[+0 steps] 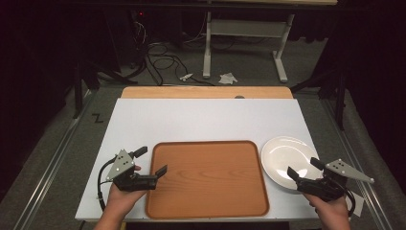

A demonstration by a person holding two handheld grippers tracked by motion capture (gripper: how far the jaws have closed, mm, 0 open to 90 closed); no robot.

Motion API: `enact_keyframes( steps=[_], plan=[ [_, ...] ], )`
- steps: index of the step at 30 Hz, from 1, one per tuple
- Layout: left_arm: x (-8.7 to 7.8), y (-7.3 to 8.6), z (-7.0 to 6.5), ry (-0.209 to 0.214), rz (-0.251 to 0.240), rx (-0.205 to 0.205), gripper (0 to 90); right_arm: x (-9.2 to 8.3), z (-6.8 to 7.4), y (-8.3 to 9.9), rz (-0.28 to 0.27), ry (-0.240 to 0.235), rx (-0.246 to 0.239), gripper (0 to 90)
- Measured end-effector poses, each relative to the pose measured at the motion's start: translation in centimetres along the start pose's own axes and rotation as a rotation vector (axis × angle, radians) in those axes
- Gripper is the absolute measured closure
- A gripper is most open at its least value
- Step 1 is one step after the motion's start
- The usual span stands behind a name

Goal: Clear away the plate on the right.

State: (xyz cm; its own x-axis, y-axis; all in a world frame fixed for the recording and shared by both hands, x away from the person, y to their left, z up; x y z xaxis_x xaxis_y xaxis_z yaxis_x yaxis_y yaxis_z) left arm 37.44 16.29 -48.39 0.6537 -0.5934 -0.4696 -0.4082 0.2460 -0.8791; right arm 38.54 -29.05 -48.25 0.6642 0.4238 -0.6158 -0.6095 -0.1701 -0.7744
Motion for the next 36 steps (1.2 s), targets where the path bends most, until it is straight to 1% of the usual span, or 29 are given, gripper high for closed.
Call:
enact_keyframes(
  steps=[2,4,6,7,8,9,11,15,18,19,20,21,22,23,25,26,30,32,33,34,36],
  plan=[
    [0.0,0.0,0.2,-0.007,0.004,-0.002,5.4,-0.1,-0.8,0.2,0.002,0.012,0.019,0.8],
    [0.1,0.1,0.4,-0.016,0.026,0.003,5.4,-0.2,-1.6,0.5,0.003,0.026,0.042,0.8],
    [0.3,0.2,0.5,-0.024,0.033,0.006,5.3,-0.2,-2.4,0.8,0.009,0.036,0.062,0.8],
    [0.3,0.2,0.5,-0.024,0.033,0.006,5.2,-0.2,-2.4,0.8,0.009,0.036,0.062,0.8],
    [0.4,0.2,0.5,-0.030,0.043,0.008,5.0,-0.3,-3.3,1.1,0.015,0.047,0.082,0.8],
    [0.4,0.2,0.5,-0.030,0.043,0.008,4.8,-0.3,-3.3,1.1,0.015,0.047,0.082,0.8],
    [0.5,0.3,0.5,-0.031,0.047,0.006,4.7,-0.2,-4.0,1.5,0.026,0.056,0.102,0.8],
    [0.5,0.3,0.5,-0.031,0.051,0.003,4.5,-0.1,-4.8,2.0,0.042,0.063,0.129,0.8],
    [0.6,0.3,0.5,-0.032,0.059,0.004,4.4,0.1,-5.1,2.4,0.055,0.062,0.148,0.8],
    [0.6,0.3,0.5,-0.031,0.066,0.011,4.0,0.1,-5.2,2.5,0.062,0.062,0.154,0.8],
    [0.6,0.3,0.5,-0.031,0.066,0.011,2.9,0.1,-5.2,2.5,0.062,0.062,0.154,0.8],
    [0.5,0.2,0.4,-0.029,0.065,0.014,2.5,0.3,-5.3,2.8,0.074,0.059,0.177,0.8],
    [0.5,0.2,0.3,-0.025,0.063,0.012,2.6,0.3,-5.3,2.9,0.076,0.057,0.183,0.8],
    [0.5,0.1,0.2,-0.020,0.061,0.012,2.6,0.3,-5.3,2.9,0.080,0.057,0.183,0.8],
    [0.6,0.1,0.1,-0.023,0.067,0.022,3.3,0.3,-5.3,3.1,0.084,0.064,0.190,0.8],
    [0.6,0.1,0.1,-0.022,0.069,0.026,3.3,0.3,-5.2,3.1,0.083,0.060,0.191,0.8],
    [0.5,0.2,0.0,-0.019,0.068,0.036,4.0,0.3,-5.2,3.3,0.085,0.061,0.189,0.8],
    [0.4,0.1,-0.1,-0.017,0.060,0.037,4.0,0.3,-5.2,3.5,0.086,0.053,0.218,0.8],
    [0.4,0.1,-0.1,-0.017,0.060,0.037,4.0,0.3,-5.2,3.5,0.086,0.053,0.218,0.8],
    [0.5,0.1,-0.1,-0.018,0.058,0.040,4.0,0.4,-5.4,3.7,0.092,0.039,0.242,0.8],
    [0.5,0.2,-0.1,-0.016,0.061,0.042,3.9,0.6,-5.5,3.9,0.099,0.027,0.262,0.8]
  ],
)
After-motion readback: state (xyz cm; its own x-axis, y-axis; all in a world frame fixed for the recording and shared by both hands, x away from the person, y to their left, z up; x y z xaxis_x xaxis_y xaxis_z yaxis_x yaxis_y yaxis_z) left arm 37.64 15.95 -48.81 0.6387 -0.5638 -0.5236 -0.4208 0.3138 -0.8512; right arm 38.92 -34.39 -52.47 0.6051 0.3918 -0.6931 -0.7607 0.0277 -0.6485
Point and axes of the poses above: each handheld gripper's, and its own axes: x roughly forward along the jaws, y roughly out of its underside, z roughly to its left, the point moved 9 cm from there along x, roughly forward along the jaws, and after that the axes turned 14 degrees about z, right-handed, at the moved point
